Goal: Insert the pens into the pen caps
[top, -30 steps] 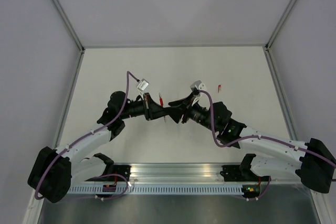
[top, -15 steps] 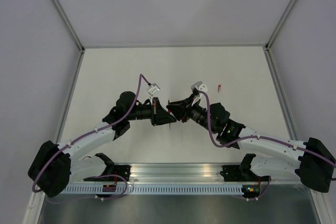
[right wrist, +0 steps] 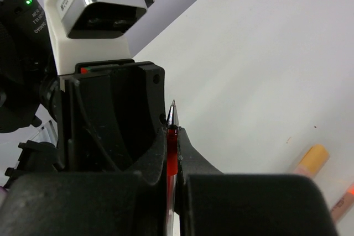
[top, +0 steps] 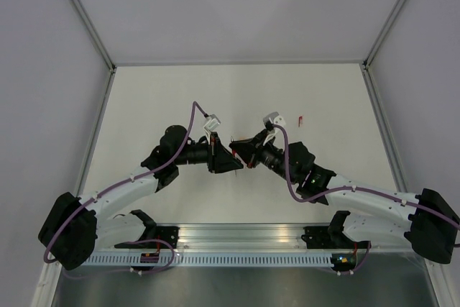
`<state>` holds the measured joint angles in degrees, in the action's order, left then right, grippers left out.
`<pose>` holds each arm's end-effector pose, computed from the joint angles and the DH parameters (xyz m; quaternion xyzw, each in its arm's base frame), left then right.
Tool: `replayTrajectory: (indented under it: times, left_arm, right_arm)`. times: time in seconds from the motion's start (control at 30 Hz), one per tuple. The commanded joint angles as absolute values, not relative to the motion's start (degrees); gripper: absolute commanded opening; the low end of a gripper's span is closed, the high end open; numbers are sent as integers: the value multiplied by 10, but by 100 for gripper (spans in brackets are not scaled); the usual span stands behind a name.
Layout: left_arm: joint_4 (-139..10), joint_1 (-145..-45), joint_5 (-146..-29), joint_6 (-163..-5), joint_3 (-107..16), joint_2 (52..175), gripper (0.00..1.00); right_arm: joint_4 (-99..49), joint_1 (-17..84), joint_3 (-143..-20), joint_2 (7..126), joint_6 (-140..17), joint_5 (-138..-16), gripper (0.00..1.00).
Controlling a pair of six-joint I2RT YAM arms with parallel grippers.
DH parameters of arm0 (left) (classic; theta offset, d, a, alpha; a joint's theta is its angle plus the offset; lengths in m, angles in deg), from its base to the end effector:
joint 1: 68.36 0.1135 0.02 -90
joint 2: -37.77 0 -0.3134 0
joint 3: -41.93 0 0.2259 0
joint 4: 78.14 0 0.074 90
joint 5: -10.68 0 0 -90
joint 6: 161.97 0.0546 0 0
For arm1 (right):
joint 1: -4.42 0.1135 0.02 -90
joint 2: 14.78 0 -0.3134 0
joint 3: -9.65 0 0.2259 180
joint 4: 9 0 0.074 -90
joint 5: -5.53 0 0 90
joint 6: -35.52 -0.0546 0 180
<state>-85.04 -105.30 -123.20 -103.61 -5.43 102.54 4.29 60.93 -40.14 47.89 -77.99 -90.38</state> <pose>0.1478 -0.1585 0.3087 0.2716 0.7014 -0.5715 0.3281 0.1286 0.1842 0.3425 -0.1648 0.6850 0.4278 0.5662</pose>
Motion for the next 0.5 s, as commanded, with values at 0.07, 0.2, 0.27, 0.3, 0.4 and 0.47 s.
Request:
replayTrajectory:
  times: [0.07,0.2,0.27,0.3,0.4,0.47]
  left_arm:
    - [-859,-1060,-1252,-1026,-80,1028,42]
    - [-863,-1060,-1250,-1028,-78,1030,43]
    - [-862,-1060,-1250,-1029,-79,1032,45]
    - [-863,-1060,-1249,-1029,-79,1034,47]
    - [-864,-1060,-1249,-1030,-80,1040,51]
    - [-867,-1060,-1248,-1030,-79,1043,51]
  right_arm:
    - [59,606,-374,448,-777,-961,0]
    - [64,606,-368,438,-785,-983,0]
    - [73,605,-359,435,-794,-989,0]
    - [76,605,-357,431,-796,-990,0]
    - [83,605,-352,425,-804,-988,0]
    - [93,605,-346,423,-810,-987,0]
